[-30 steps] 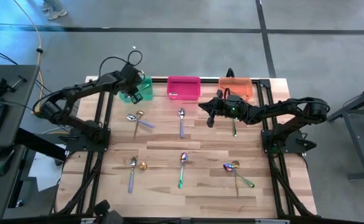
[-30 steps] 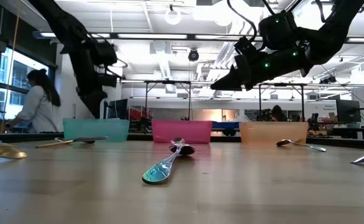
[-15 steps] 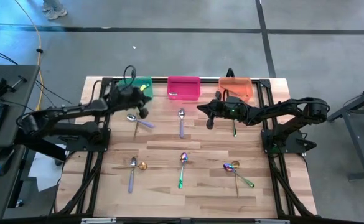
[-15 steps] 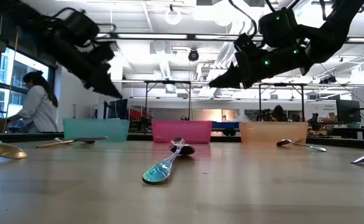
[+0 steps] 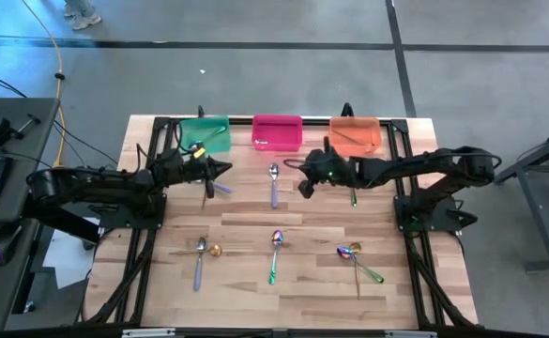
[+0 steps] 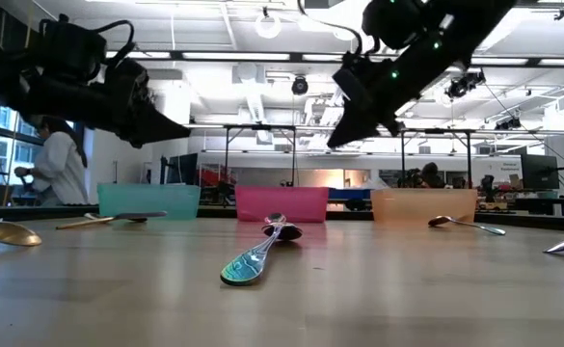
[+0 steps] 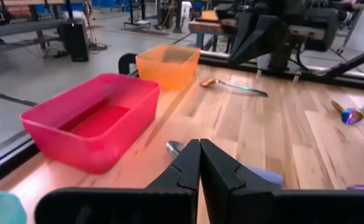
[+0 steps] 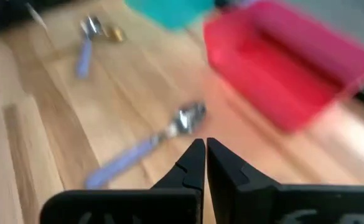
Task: Sort silverware by color (type)
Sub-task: Put the purple spoon into the red bin
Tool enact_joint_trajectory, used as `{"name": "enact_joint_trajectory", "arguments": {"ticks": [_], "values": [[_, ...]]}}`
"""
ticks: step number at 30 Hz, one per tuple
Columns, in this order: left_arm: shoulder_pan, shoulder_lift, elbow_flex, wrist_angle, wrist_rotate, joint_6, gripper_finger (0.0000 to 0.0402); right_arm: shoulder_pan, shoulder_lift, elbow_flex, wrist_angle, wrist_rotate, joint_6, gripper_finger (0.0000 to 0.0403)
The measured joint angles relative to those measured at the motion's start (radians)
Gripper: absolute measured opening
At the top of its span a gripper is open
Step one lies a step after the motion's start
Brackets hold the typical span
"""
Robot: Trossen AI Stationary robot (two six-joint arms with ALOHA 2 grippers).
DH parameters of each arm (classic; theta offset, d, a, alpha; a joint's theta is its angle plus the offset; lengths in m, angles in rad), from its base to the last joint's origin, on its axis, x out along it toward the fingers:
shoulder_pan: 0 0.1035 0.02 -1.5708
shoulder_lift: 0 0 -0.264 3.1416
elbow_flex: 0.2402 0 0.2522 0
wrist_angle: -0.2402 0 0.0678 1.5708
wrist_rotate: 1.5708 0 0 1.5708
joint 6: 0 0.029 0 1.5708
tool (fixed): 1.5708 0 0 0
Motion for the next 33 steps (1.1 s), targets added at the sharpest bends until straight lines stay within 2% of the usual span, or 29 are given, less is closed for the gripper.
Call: {"name": "enact_joint_trajectory", "arguments": {"ticks": [5, 8, 12, 17, 21, 27, 31, 33], "values": [[0.000, 0.000, -0.001, 0.000, 0.000, 0.000, 0.0001, 0.070, 0.000, 0.052, -0.246, 0.047, 0.157, 0.0019], [0.000, 0.000, -0.001, 0.000, 0.000, 0.000, 0.0000, 0.095, 0.000, 0.068, -0.379, 0.049, 0.282, 0.0049], [0.000, 0.000, -0.001, 0.000, 0.000, 0.000, 0.0000, 0.114, 0.000, 0.069, -0.473, 0.049, 0.404, 0.0097], [0.000, 0.000, 0.000, -0.063, 0.050, 0.029, 0.0000, 0.124, 0.001, 0.069, -0.440, 0.038, 0.402, 0.0147], [0.000, 0.000, 0.055, -0.282, 0.153, 0.078, 0.0000, 0.124, 0.002, 0.059, -0.344, -0.018, 0.326, 0.0163], [-0.024, 0.000, 0.192, -0.665, 0.151, 0.123, 0.0018, 0.124, 0.002, 0.023, -0.200, -0.066, 0.210, 0.0165], [-0.068, 0.000, 0.226, -0.724, 0.142, 0.124, 0.0049, 0.121, 0.002, 0.021, -0.187, -0.067, 0.165, 0.0165], [-0.095, 0.000, 0.237, -0.728, 0.093, 0.124, 0.0068, 0.121, 0.002, 0.020, -0.180, -0.067, 0.137, 0.0165]]}}
